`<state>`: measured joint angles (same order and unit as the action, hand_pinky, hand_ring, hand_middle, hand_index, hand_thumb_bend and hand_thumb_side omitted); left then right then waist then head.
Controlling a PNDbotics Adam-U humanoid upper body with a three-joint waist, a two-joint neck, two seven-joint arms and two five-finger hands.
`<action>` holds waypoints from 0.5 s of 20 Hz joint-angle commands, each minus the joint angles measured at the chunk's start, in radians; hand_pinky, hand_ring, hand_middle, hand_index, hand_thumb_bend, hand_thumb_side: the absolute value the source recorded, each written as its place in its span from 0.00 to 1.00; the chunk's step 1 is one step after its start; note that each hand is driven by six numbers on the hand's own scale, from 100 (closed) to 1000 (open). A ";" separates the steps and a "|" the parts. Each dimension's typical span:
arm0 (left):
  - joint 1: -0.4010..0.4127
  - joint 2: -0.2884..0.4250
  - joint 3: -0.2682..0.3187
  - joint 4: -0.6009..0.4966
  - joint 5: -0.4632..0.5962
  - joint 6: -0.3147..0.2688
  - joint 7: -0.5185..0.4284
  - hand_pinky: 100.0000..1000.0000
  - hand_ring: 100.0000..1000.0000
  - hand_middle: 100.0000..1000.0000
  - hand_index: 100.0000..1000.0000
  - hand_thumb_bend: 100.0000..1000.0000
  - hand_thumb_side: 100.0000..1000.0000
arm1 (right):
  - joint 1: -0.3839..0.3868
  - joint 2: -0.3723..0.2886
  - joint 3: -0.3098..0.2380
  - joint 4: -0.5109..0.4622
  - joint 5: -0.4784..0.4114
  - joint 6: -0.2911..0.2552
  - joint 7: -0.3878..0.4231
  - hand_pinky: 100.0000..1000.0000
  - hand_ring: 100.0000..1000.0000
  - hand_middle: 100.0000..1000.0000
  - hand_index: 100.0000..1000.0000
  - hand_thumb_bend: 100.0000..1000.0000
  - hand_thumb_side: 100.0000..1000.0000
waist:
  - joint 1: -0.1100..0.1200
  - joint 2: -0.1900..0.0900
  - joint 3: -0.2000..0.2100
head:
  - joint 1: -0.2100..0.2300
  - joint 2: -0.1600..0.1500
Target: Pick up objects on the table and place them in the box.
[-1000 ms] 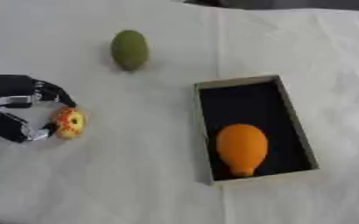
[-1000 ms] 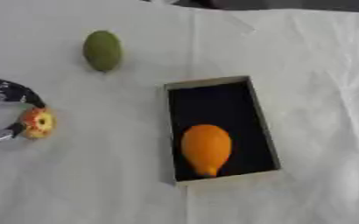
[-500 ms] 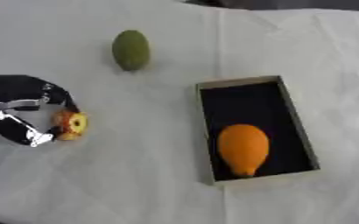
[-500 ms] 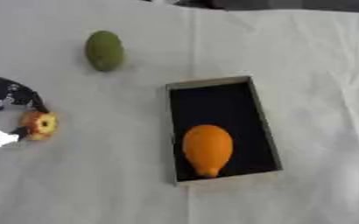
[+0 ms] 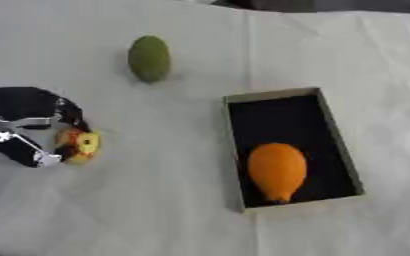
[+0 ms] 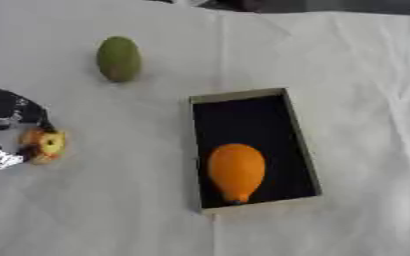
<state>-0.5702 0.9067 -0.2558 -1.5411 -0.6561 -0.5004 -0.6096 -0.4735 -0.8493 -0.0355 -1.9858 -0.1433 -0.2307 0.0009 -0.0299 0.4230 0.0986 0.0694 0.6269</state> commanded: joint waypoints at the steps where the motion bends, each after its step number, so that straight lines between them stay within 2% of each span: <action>1: 0.008 0.025 0.010 -0.019 0.021 -0.008 -0.011 0.58 0.60 0.47 0.66 0.00 0.20 | -0.002 -0.019 -0.018 -0.014 -0.011 0.005 -0.005 0.89 0.93 0.56 0.76 0.00 0.41 | 0.002 -0.020 0.000 | -0.001 -0.010; 5: 0.010 0.029 0.037 -0.060 0.068 0.013 0.006 0.51 0.55 0.43 0.62 0.00 0.18 | 0.002 -0.017 -0.020 -0.014 -0.013 0.010 -0.005 0.89 0.93 0.56 0.76 0.00 0.41 | 0.003 -0.022 0.002 | -0.003 -0.009; 10: 0.004 0.031 0.075 -0.108 0.112 0.038 0.075 0.45 0.50 0.40 0.59 0.00 0.16 | 0.007 -0.015 -0.022 -0.014 -0.015 0.013 -0.005 0.89 0.93 0.56 0.76 0.00 0.41 | 0.005 -0.024 0.004 | -0.006 -0.009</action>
<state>-0.5541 0.9067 -0.2080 -1.6233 -0.5580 -0.4668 -0.5537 -0.4601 -0.8473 -0.0423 -1.9858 -0.1519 -0.2213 -0.0023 -0.0292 0.4230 0.1011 0.0659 0.6240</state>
